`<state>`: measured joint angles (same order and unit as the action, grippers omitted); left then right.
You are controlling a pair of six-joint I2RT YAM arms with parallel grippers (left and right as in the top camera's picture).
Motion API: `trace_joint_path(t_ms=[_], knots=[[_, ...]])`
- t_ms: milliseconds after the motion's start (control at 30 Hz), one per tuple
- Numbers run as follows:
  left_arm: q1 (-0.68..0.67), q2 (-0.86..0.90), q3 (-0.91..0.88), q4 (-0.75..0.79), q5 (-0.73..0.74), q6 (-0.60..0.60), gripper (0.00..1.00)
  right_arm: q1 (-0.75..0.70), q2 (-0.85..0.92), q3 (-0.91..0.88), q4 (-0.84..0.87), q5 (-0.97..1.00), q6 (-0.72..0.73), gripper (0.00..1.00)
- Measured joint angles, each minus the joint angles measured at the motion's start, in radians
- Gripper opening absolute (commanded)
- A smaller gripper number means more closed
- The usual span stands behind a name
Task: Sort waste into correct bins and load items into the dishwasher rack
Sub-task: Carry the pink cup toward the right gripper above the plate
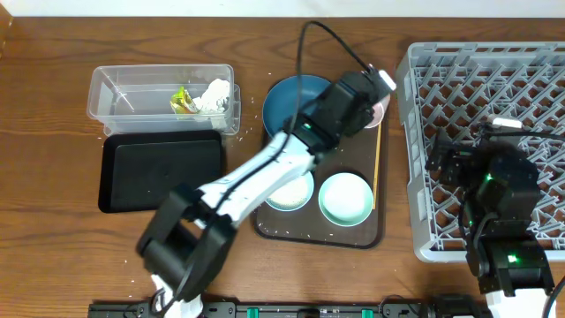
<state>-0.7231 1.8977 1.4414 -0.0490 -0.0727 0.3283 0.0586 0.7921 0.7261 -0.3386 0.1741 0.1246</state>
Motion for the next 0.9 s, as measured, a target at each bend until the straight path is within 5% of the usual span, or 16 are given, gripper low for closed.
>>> trace_joint_path(t_ms=[433, 633, 900], knots=[[0.398, -0.122, 0.0, -0.217, 0.694, -0.419, 0.06, 0.0, 0.23, 0.004, 0.32, -0.362, -0.112, 0.99], [0.525, -0.122, 0.0, -0.239, 1.086, -0.487, 0.06, 0.0, 0.342, 0.004, 0.451, -0.737, -0.187, 0.99], [0.54, -0.122, 0.0, -0.239, 1.426, -0.508, 0.07, 0.0, 0.445, 0.005, 0.597, -1.098, -0.223, 0.99]])
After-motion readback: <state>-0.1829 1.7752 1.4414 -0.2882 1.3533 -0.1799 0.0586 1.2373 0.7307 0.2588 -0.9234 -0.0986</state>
